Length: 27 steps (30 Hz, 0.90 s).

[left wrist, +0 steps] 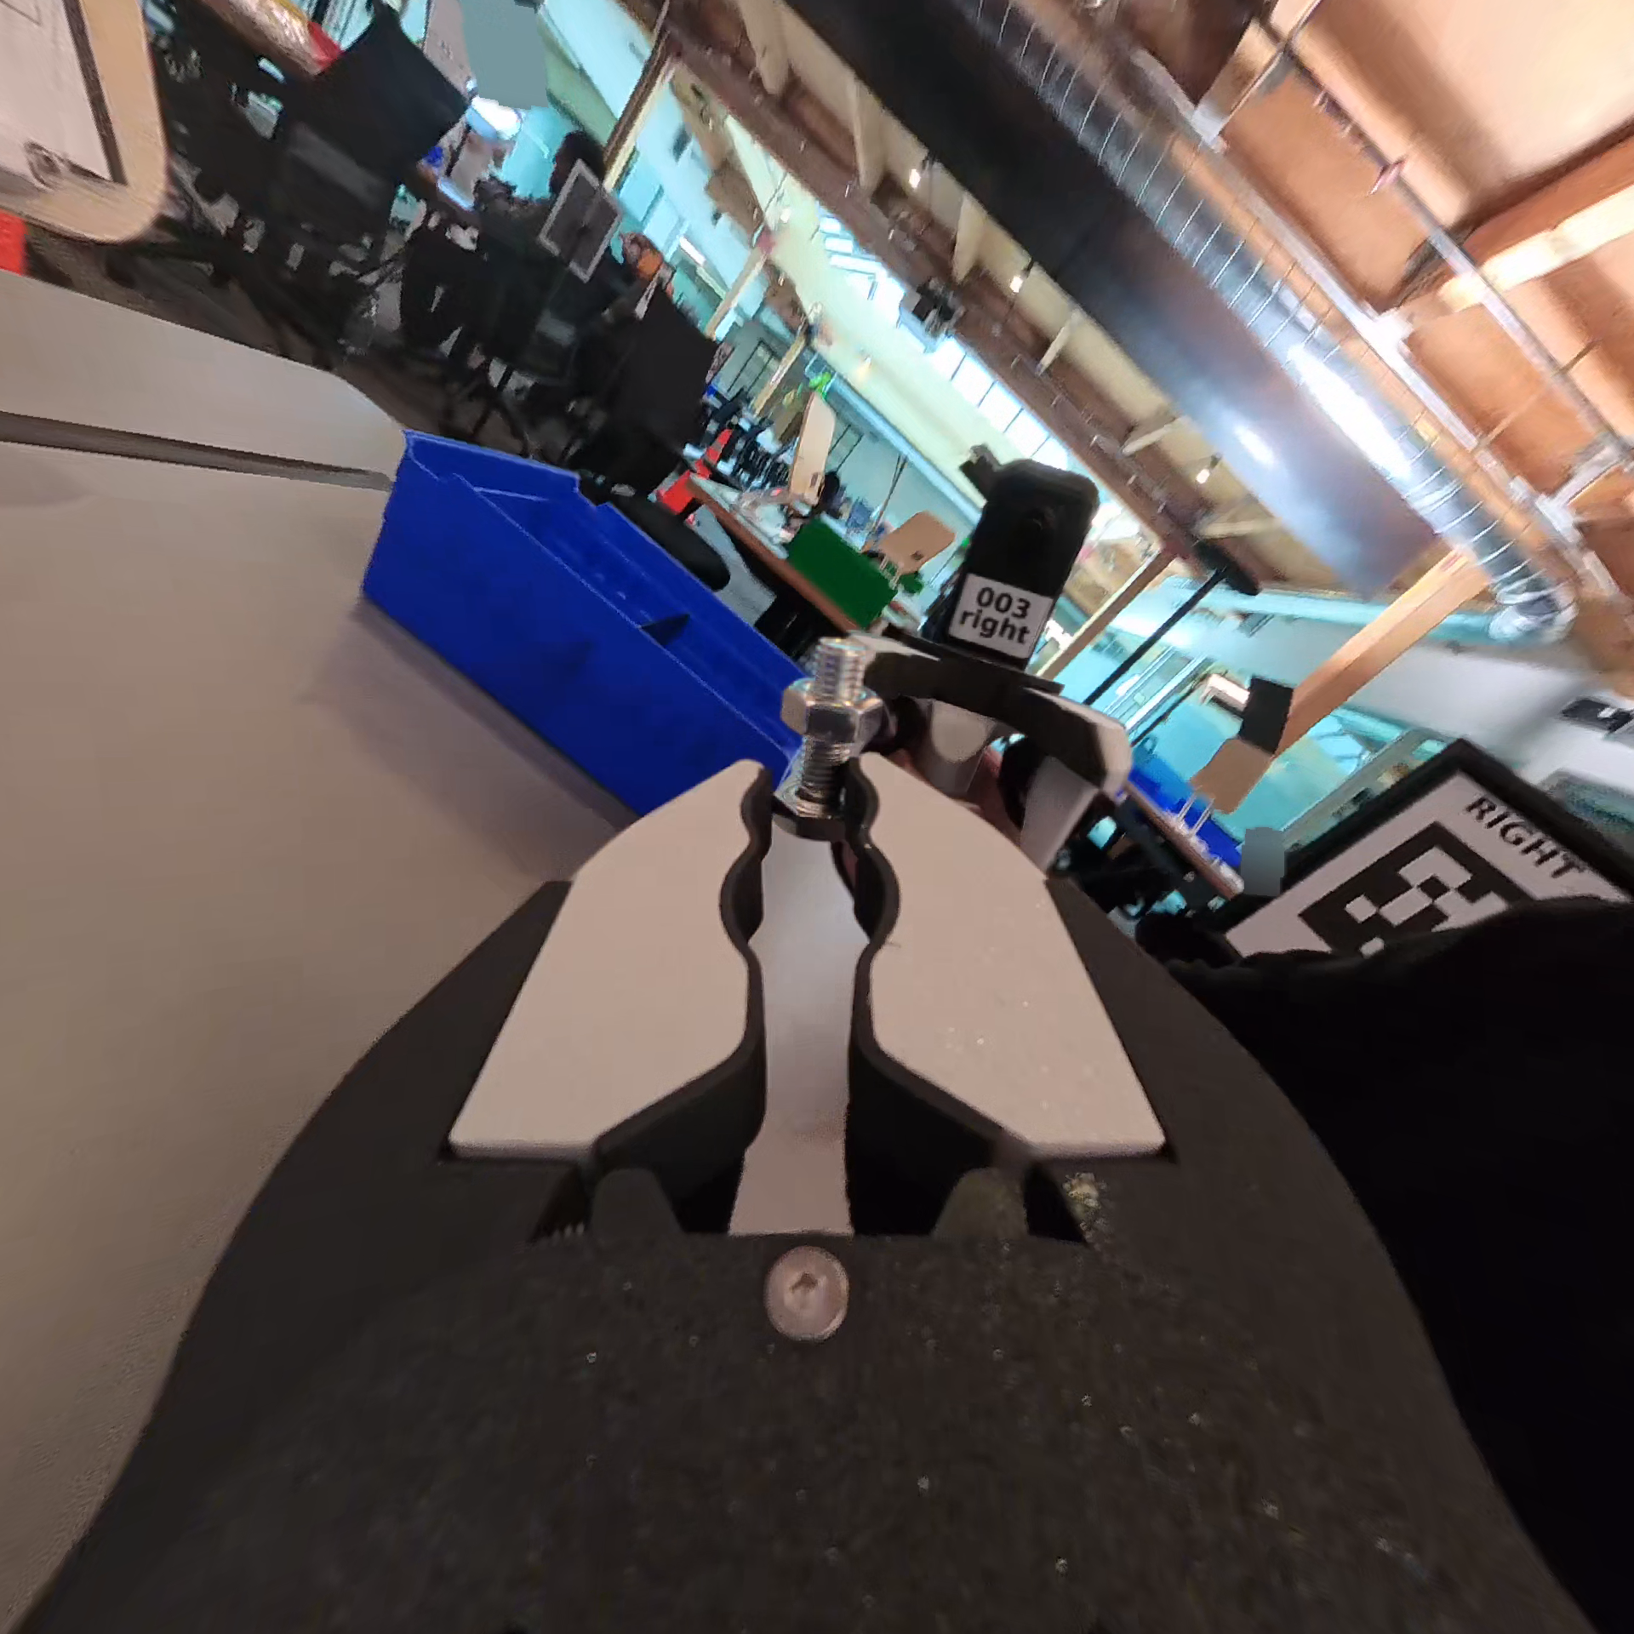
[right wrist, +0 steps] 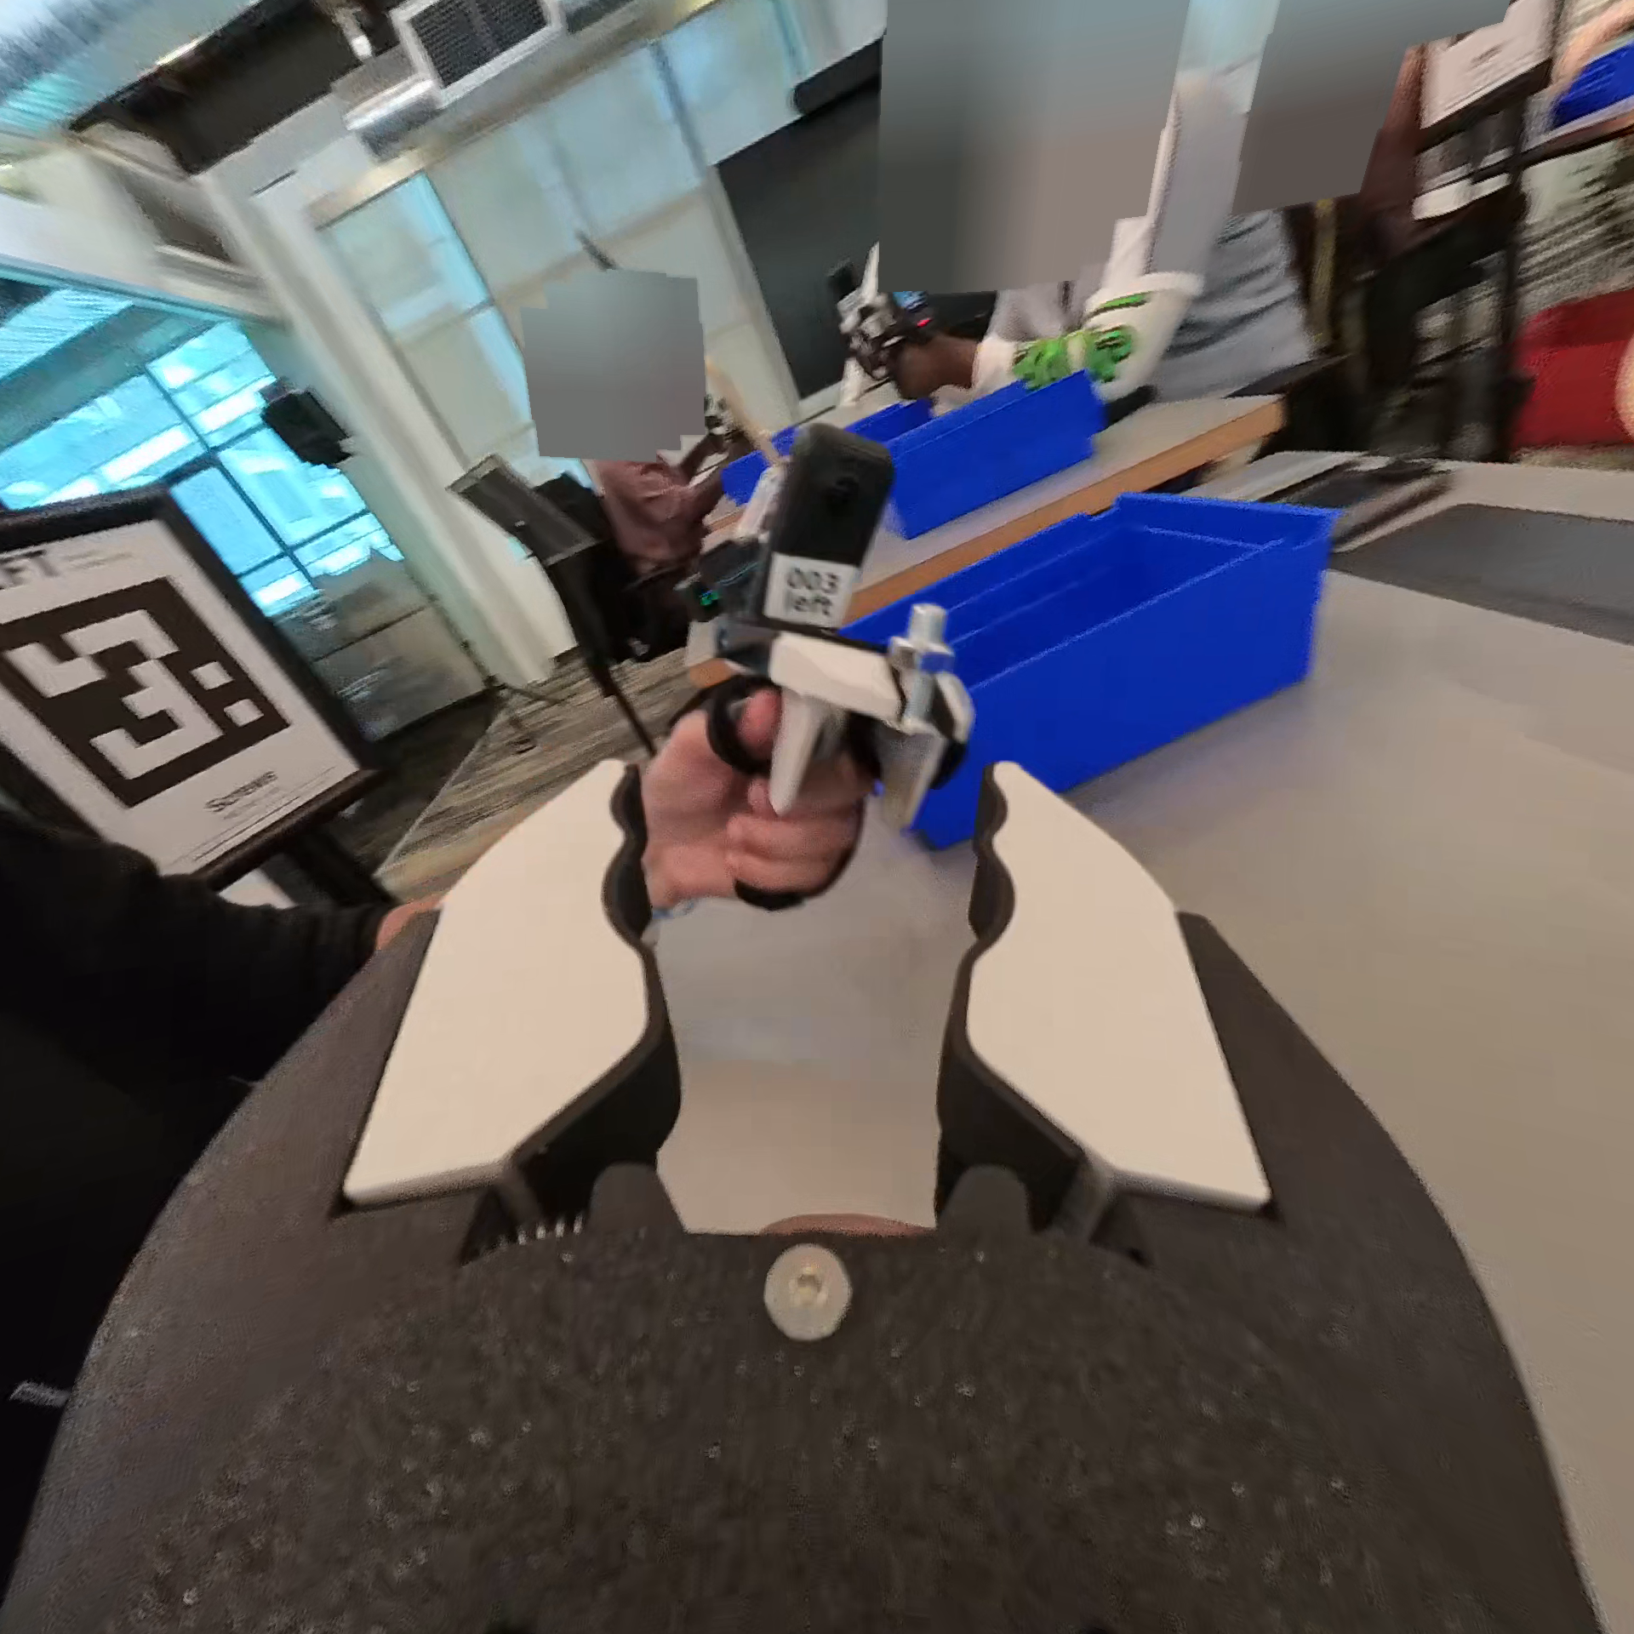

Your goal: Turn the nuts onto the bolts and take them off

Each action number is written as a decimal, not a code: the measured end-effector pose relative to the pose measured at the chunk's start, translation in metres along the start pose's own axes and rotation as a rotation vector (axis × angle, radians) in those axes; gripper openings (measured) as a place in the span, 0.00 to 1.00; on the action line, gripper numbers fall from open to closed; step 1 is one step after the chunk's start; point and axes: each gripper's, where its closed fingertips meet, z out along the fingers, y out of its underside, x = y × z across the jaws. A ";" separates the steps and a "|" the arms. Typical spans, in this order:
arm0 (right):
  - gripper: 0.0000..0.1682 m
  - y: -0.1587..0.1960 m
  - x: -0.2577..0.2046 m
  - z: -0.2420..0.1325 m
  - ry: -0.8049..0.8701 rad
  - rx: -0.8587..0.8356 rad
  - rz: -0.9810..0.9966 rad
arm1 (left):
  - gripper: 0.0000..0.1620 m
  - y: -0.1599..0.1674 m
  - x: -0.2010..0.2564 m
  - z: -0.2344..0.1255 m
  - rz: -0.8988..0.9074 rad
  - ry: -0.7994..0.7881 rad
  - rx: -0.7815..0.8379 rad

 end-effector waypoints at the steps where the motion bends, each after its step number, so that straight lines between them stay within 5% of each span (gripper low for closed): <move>1: 0.43 0.002 -0.001 0.009 -0.035 -0.021 0.008 | 0.09 0.005 -0.003 0.006 -0.017 0.006 0.021; 8: 0.46 0.017 0.012 0.020 0.102 -0.060 -0.099 | 0.09 0.026 -0.006 0.016 0.020 -0.036 -0.029; 16: 0.49 0.036 0.002 0.039 0.005 -0.109 -0.020 | 0.08 0.046 0.001 0.029 0.071 -0.034 -0.130; 24: 0.44 0.030 0.002 0.020 -0.013 -0.089 0.011 | 0.08 0.046 0.002 0.024 0.097 -0.043 -0.143; 27: 0.51 0.036 -0.006 0.034 -0.054 -0.085 0.035 | 0.08 0.051 0.003 0.028 0.095 -0.036 -0.160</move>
